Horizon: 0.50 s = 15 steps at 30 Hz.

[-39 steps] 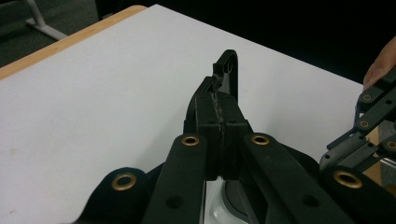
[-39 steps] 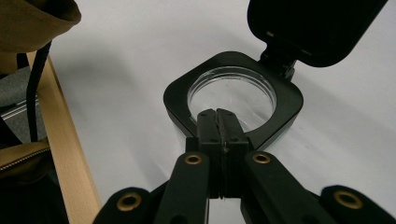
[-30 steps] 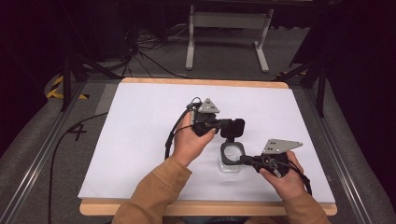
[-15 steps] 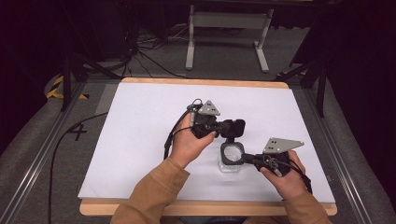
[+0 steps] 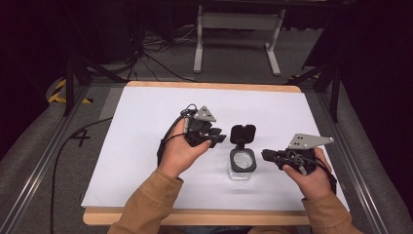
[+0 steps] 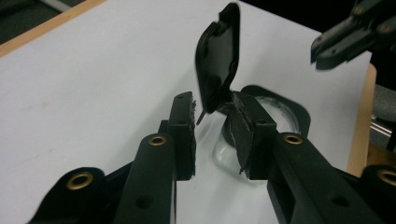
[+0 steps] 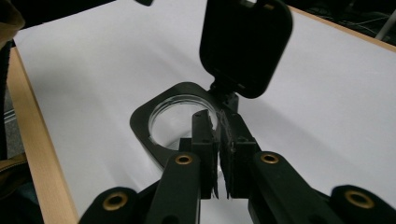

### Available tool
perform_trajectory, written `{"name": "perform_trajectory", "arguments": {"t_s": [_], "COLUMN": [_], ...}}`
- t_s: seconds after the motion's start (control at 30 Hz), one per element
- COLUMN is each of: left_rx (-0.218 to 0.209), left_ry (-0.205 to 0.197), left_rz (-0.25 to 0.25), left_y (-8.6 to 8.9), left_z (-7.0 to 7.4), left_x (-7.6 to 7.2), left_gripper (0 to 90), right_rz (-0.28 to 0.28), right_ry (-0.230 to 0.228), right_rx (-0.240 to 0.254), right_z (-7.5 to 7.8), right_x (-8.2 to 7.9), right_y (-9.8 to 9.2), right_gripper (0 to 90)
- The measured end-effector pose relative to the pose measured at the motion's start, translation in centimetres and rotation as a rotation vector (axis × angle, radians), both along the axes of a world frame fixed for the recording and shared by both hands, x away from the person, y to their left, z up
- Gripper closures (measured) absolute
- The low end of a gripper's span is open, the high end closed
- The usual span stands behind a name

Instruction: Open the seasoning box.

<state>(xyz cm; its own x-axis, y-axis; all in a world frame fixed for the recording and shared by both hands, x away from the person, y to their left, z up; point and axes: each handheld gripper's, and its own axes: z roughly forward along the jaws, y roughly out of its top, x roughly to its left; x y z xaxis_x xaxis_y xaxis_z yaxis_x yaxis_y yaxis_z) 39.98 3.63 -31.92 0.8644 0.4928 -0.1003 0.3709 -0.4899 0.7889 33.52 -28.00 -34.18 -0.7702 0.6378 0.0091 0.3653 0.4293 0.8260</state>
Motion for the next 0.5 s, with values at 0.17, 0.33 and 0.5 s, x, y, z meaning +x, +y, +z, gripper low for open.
{"name": "perform_trajectory", "arguments": {"t_s": [0.17,0.33,0.5], "left_rx": [0.030,0.046,0.061], "left_ry": [0.029,0.060,0.084], "left_rz": [0.050,0.088,0.131], "left_y": [2.0,3.9,5.9], "left_z": [-0.3,-0.9,-1.5], "left_x": [-0.1,-0.1,0.1], "left_gripper": [65.8,64.0,61.4], "right_rz": [-0.023,-0.053,-0.091], "right_ry": [0.013,0.014,0.019], "right_rx": [-0.009,-0.031,-0.042], "right_z": [0.3,0.6,0.5], "right_x": [1.0,2.0,3.3], "right_y": [-1.0,-1.8,-2.8], "right_gripper": [83.6,81.5,78.6]}}
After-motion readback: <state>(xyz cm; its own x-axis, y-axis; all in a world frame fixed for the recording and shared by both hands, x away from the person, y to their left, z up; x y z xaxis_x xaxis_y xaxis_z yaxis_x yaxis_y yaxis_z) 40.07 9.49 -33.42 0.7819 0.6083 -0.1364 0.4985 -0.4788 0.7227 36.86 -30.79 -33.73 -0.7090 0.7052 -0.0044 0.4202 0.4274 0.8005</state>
